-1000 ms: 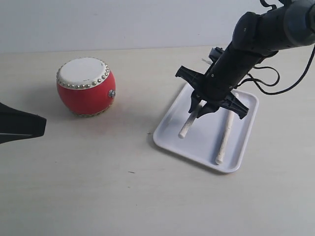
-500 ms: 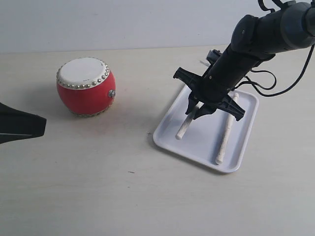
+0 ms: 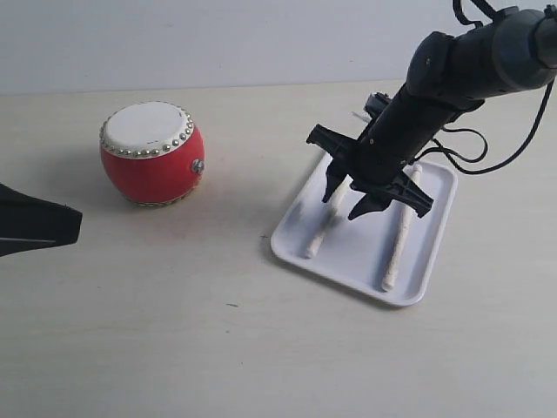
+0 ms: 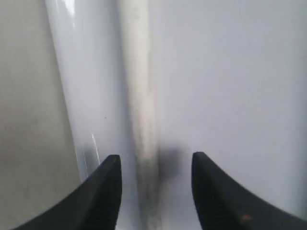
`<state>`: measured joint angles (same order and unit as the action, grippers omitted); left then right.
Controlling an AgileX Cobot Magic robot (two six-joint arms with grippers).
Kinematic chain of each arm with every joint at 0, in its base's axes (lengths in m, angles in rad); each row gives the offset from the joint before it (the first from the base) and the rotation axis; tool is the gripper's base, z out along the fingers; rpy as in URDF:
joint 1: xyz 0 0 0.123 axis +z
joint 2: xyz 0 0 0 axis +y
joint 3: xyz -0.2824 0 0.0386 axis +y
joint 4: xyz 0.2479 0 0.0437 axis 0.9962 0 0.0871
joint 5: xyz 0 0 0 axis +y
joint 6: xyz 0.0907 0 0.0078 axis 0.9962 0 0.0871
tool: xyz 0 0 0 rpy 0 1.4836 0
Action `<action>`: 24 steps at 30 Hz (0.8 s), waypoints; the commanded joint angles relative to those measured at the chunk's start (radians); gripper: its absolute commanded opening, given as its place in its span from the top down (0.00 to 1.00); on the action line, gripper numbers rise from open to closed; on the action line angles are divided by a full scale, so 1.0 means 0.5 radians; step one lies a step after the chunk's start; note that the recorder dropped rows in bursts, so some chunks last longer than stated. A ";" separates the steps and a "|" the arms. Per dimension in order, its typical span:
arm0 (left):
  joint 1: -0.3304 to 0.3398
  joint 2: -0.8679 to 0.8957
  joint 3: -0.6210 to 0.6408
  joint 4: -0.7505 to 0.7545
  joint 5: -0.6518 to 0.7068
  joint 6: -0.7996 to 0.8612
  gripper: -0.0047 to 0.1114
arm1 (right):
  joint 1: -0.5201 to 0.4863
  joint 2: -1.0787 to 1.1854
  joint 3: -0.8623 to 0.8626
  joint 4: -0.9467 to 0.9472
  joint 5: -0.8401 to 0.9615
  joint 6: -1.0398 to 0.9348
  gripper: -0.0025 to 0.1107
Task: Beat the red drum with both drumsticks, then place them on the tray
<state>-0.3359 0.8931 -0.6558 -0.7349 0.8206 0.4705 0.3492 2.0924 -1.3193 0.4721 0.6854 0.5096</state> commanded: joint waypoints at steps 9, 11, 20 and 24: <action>-0.002 -0.044 0.003 0.499 -0.038 -0.361 0.96 | 0.000 -0.540 -0.007 -0.299 -0.001 -0.450 0.56; -0.002 -0.070 0.003 0.678 -0.123 -0.507 0.96 | 0.000 -0.702 0.006 -0.303 0.032 -0.642 0.59; -0.002 -0.157 0.003 0.759 -0.301 -0.548 0.96 | 0.000 -1.386 0.304 -0.303 -0.108 -0.845 0.69; -0.002 -0.157 0.003 0.767 -0.301 -0.548 0.96 | 0.000 -1.689 0.552 -0.300 -0.172 -0.859 0.81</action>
<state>-0.3359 0.8228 -0.6558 -0.3553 0.6850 0.2039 0.3492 1.3358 -1.1149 0.3273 0.6329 0.0980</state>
